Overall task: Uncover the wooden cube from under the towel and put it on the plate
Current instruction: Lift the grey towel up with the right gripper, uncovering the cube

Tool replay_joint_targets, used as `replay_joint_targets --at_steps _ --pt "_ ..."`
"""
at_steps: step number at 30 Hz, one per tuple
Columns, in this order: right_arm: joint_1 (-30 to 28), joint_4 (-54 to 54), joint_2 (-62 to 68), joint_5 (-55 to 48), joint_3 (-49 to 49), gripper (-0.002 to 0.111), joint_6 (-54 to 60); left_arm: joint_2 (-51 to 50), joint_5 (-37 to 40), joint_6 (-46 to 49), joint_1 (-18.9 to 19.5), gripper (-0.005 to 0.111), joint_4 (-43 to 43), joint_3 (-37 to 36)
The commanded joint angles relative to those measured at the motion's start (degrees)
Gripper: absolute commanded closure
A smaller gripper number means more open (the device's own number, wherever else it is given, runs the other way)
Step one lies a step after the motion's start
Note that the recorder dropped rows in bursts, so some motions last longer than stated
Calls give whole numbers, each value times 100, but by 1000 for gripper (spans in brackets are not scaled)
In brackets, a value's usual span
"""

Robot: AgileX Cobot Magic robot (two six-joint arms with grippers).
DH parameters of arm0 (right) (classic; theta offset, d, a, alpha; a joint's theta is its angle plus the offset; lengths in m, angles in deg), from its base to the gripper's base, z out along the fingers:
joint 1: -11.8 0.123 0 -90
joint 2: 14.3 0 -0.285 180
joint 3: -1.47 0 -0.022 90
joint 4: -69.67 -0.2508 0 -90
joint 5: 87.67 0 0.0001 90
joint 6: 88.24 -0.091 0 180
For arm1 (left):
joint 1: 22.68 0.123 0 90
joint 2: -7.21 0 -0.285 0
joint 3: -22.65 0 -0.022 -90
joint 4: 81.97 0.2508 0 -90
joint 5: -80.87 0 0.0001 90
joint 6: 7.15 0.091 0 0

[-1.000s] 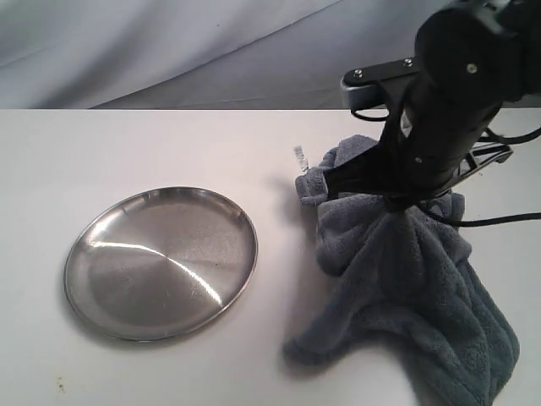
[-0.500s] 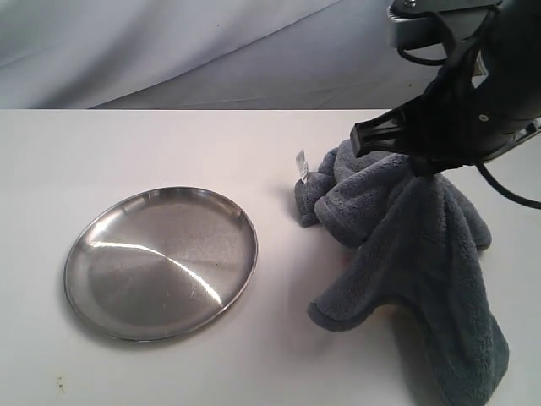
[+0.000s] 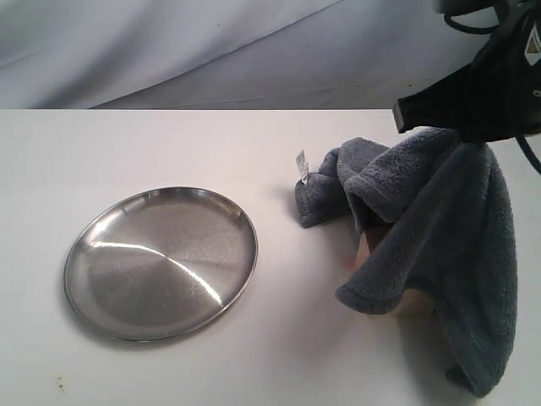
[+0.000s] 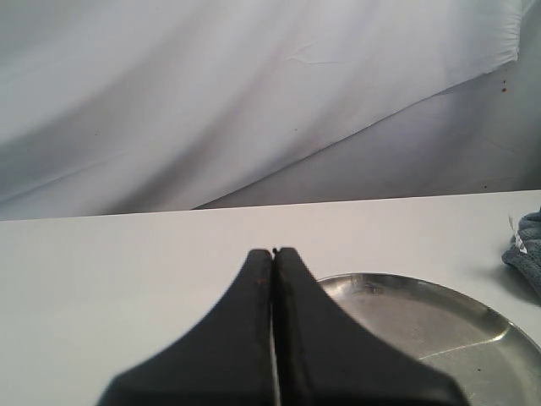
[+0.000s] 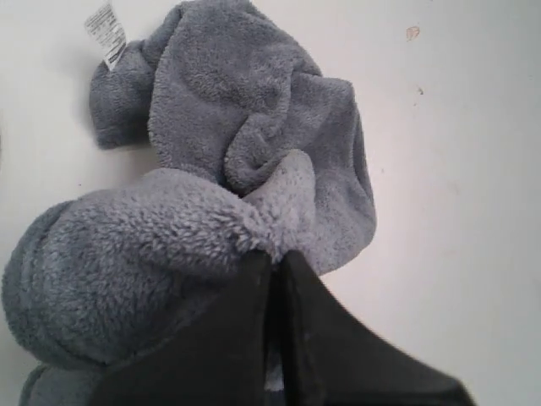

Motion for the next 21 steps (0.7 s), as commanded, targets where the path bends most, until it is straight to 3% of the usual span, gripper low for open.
replay_joint_targets --at_steps 1,10,21 --pt "-34 626 -56 29 -20 108 -146 24 -12 -14 -28 107 -10 -25" --pt "-700 866 32 615 54 108 -158 24 -12 -14 -28 107 -10 -25" --pt "-829 681 1803 488 2037 108 301 24 -12 -14 -28 107 -10 -25"
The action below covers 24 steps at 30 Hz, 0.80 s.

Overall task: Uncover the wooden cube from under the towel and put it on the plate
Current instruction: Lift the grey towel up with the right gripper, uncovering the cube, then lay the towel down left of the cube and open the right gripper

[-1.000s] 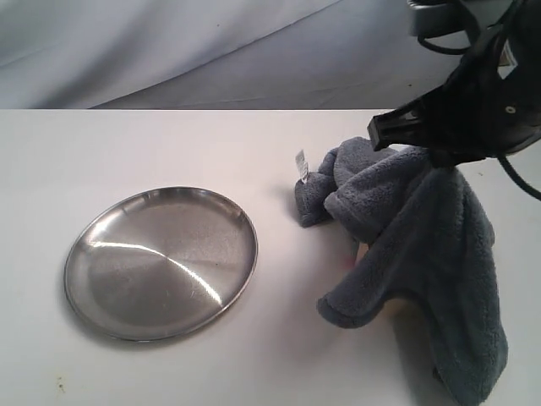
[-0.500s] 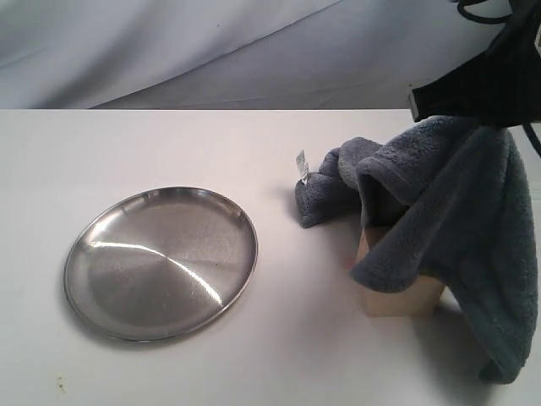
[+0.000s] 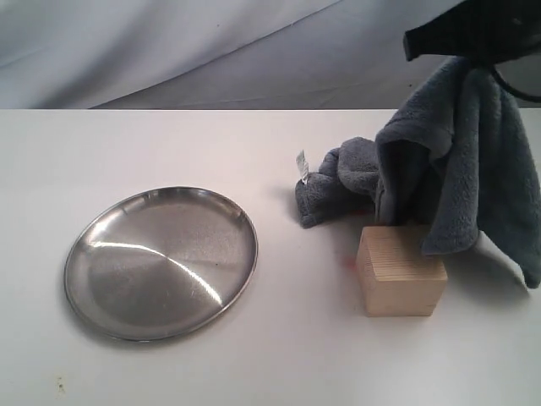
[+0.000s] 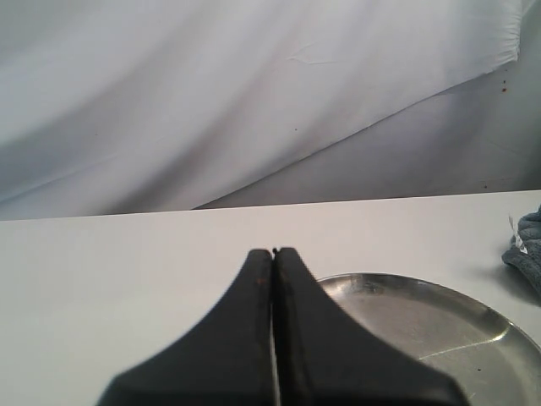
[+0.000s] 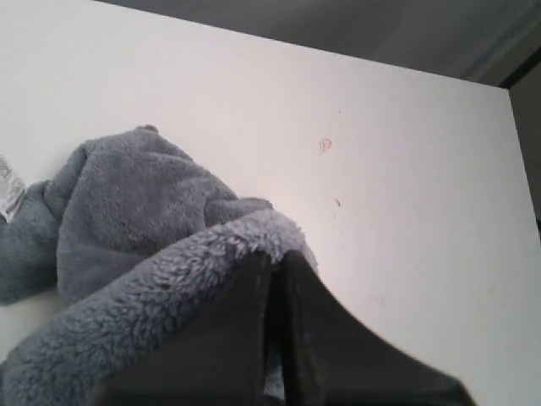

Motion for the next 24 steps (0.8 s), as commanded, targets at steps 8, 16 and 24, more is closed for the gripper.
replay_joint_targets --at_steps 8,16,24 --pt "91 -907 1809 324 1932 108 479 24 -12 -14 -28 107 -10 -25" --pt "367 -1070 2571 671 2627 108 491 24 -12 -14 -28 107 -10 -25" --pt "539 -1120 3081 930 3053 108 480 24 -12 -14 -28 107 -10 -25"
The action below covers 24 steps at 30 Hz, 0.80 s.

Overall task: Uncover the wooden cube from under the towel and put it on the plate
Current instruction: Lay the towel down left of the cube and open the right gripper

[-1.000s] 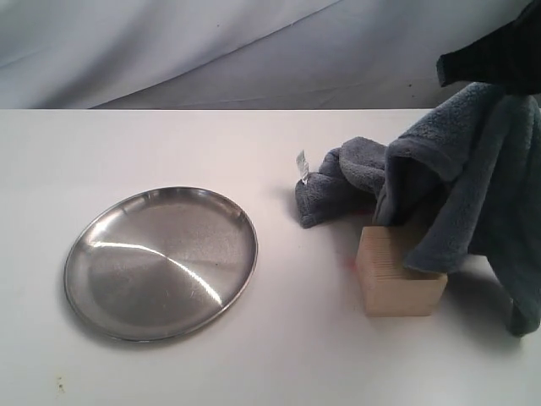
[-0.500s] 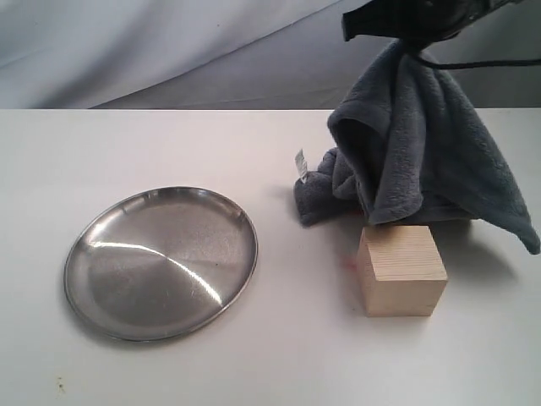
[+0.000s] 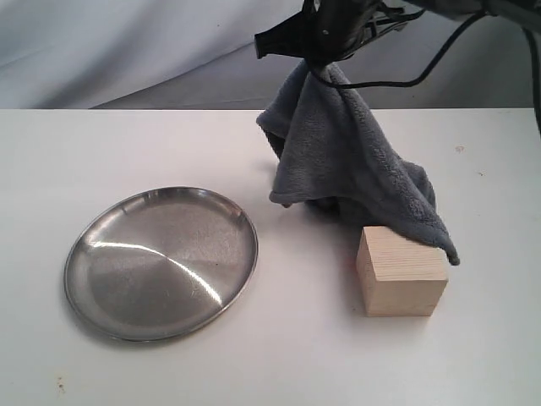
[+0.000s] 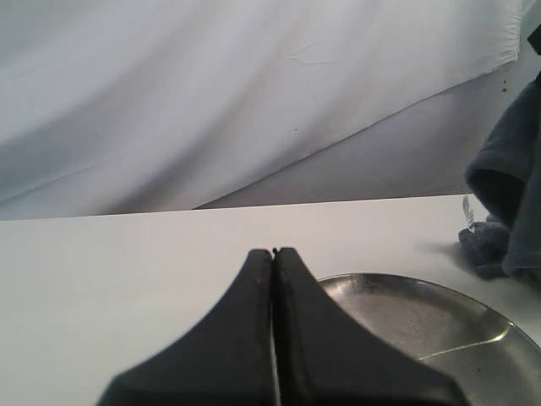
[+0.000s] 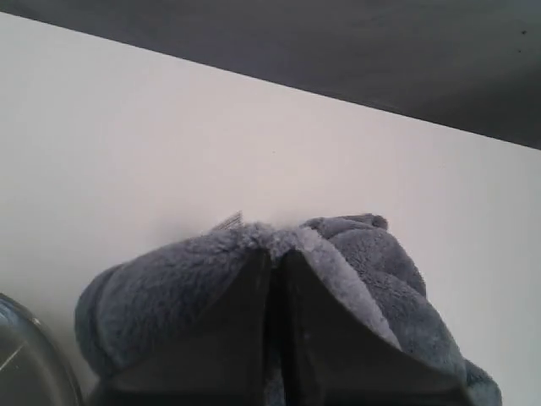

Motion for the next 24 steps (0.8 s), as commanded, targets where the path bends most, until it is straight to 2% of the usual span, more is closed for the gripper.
replay_joint_targets --at_steps 1,24 --pt "50 -91 228 349 149 108 25 24 -12 -14 -28 107 -10 -25" --pt "50 -196 1352 318 159 108 -15 24 -12 -14 -28 107 -10 -25"
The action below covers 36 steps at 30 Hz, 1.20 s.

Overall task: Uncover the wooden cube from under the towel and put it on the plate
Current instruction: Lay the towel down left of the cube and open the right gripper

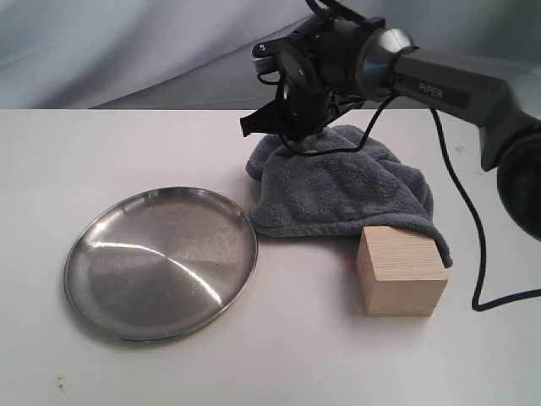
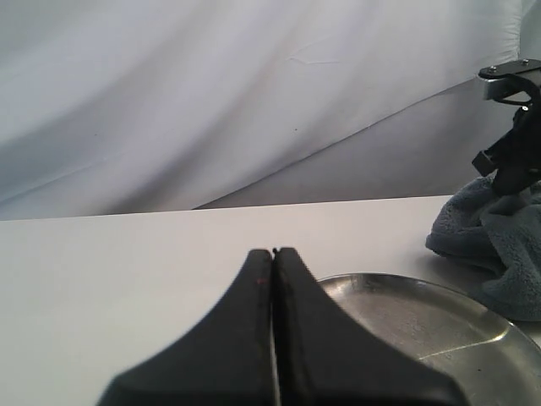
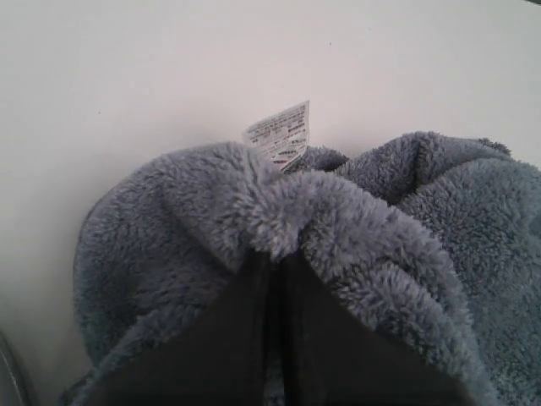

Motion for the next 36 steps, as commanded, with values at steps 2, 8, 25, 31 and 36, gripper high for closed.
replay_joint_targets --at_steps 2,8,25,31,36 --pt "12 7 14 22 45 108 -15 24 -12 -14 -28 107 -10 -25" --pt "12 -16 4 11 45 98 36 24 -12 -14 -28 107 -10 -25" --pt "12 -25 -75 -468 45 16 -141 24 -12 -14 -28 107 -10 -25" --pt "12 -1 -484 -663 45 16 -141 24 -12 -14 -28 107 -10 -25" --pt "12 -1 -919 -1078 45 16 -130 24 -12 -14 -28 107 -10 -25"
